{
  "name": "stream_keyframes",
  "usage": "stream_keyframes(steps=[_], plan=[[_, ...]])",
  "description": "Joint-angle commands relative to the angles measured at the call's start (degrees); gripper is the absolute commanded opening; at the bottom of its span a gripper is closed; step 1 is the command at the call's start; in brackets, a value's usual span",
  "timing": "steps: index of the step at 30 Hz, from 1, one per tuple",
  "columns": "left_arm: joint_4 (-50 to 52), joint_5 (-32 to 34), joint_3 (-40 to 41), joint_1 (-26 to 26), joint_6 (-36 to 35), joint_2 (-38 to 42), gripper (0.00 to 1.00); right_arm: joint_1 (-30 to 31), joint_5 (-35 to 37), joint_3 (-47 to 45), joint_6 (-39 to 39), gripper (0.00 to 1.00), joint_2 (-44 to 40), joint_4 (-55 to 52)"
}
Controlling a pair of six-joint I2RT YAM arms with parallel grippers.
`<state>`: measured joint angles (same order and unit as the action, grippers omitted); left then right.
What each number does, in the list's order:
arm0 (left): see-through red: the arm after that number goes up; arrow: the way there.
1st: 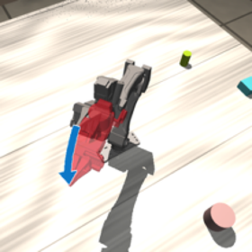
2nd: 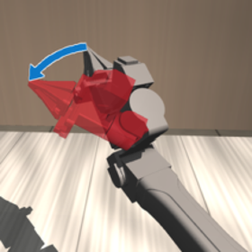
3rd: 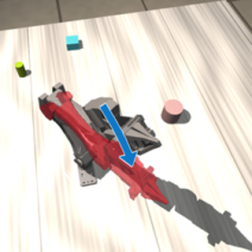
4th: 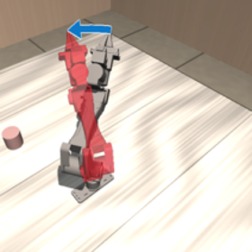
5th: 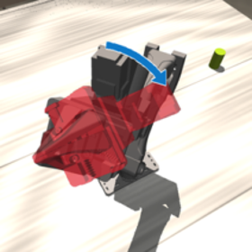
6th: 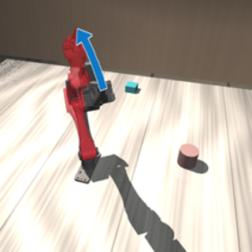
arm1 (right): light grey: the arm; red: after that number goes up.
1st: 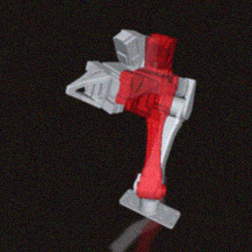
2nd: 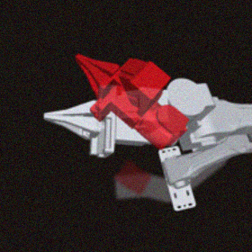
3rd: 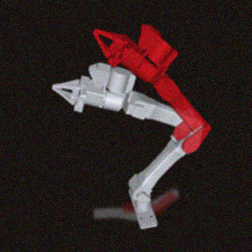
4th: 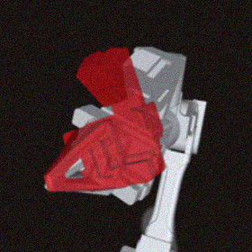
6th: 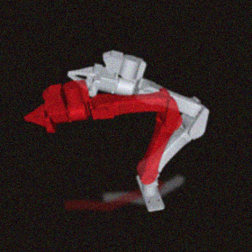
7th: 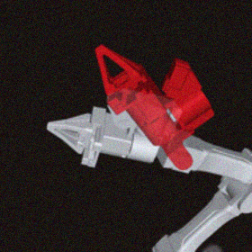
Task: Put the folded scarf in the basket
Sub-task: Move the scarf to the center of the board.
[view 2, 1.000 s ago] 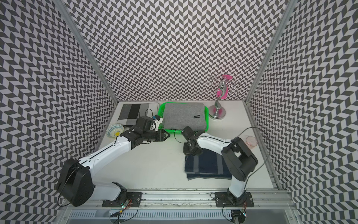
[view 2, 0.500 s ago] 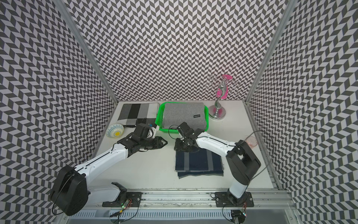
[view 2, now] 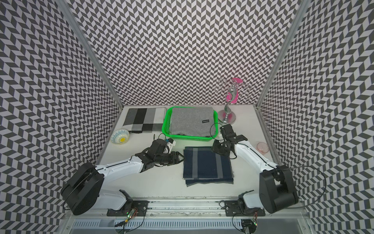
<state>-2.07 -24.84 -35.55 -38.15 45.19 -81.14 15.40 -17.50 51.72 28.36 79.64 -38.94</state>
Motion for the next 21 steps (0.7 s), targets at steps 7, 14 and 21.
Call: stream_keyframes(steps=[7,14,21], plan=[[-8.0,2.7,-1.0,-2.4,2.3,-8.6,0.65,-5.1,-1.2,-0.9,-5.7,0.41,-2.8,0.5],[-13.8,2.9,-1.7,-5.0,5.8,-16.2,0.65,-6.3,-0.9,-1.9,-6.9,0.41,-4.7,0.7],[-15.3,1.5,-4.6,-8.4,7.5,-20.6,0.22,-7.1,-0.9,-3.4,-7.6,0.41,-5.8,1.0]])
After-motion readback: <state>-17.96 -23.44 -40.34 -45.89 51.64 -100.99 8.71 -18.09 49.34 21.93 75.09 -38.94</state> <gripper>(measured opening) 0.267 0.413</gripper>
